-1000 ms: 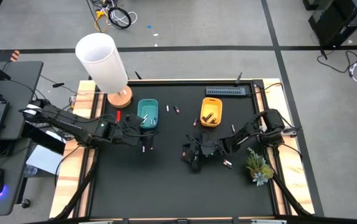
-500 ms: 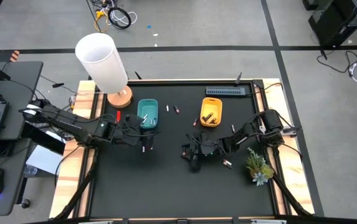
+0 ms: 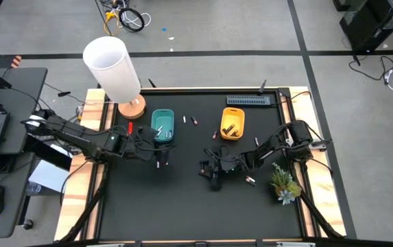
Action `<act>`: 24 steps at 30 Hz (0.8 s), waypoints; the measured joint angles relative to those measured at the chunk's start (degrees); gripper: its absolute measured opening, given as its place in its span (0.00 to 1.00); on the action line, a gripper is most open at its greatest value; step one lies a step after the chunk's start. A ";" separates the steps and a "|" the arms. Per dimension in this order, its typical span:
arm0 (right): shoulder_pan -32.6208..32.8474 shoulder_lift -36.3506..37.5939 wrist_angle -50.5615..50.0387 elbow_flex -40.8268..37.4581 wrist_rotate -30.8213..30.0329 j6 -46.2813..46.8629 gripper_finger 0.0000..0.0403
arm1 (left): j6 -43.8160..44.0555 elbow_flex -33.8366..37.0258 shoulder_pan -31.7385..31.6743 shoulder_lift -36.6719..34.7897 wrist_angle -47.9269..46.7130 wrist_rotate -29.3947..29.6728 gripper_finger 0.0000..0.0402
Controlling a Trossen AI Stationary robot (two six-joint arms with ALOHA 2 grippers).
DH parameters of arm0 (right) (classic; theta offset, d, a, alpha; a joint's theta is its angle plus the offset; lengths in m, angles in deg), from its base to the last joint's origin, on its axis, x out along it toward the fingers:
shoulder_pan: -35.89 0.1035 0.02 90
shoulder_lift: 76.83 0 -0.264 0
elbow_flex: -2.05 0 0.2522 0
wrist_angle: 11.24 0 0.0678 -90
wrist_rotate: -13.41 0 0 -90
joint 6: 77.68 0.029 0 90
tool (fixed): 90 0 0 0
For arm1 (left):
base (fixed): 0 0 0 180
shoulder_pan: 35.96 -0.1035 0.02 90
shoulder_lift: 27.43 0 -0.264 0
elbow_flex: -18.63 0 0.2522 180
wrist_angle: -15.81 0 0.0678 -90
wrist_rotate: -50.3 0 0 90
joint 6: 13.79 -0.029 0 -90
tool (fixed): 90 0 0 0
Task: Sort batteries
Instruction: Put the black battery into the yellow bin
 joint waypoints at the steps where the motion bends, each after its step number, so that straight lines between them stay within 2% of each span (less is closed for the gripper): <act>1: -0.25 0.27 -0.09 -0.11 0.04 -0.47 0.55 | 0.00 0.00 0.00 0.00 -0.01 0.01 0.33; 24: -2.53 1.94 0.68 -0.20 0.30 -3.11 0.57 | -0.10 0.00 0.00 0.00 -0.20 -0.02 0.33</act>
